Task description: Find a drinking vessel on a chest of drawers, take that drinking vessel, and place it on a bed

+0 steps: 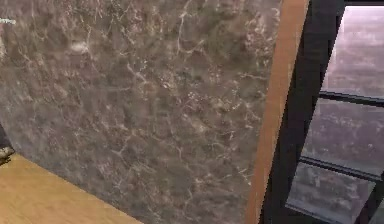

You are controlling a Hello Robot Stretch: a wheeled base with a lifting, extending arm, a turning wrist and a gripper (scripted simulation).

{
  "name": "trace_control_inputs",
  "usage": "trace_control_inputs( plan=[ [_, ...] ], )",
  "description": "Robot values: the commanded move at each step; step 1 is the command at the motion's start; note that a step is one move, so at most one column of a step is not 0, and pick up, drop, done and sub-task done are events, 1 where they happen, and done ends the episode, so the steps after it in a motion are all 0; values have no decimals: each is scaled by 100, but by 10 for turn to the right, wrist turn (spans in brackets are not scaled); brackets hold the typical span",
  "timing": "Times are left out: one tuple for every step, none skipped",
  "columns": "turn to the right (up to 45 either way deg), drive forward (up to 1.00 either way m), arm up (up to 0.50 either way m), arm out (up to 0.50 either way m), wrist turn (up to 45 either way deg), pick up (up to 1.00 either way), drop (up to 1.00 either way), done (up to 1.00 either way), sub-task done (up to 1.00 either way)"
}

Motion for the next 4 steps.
trace_control_inputs(
  plan=[
    [-450,0,0,0,0,0,0,0,0],
    [-120,0,0,0,0,0,0,0,0],
    [0,30,0,0,0,0,0,0,0],
    [240,0,0,0,0,0,0,0,0]
  ],
)
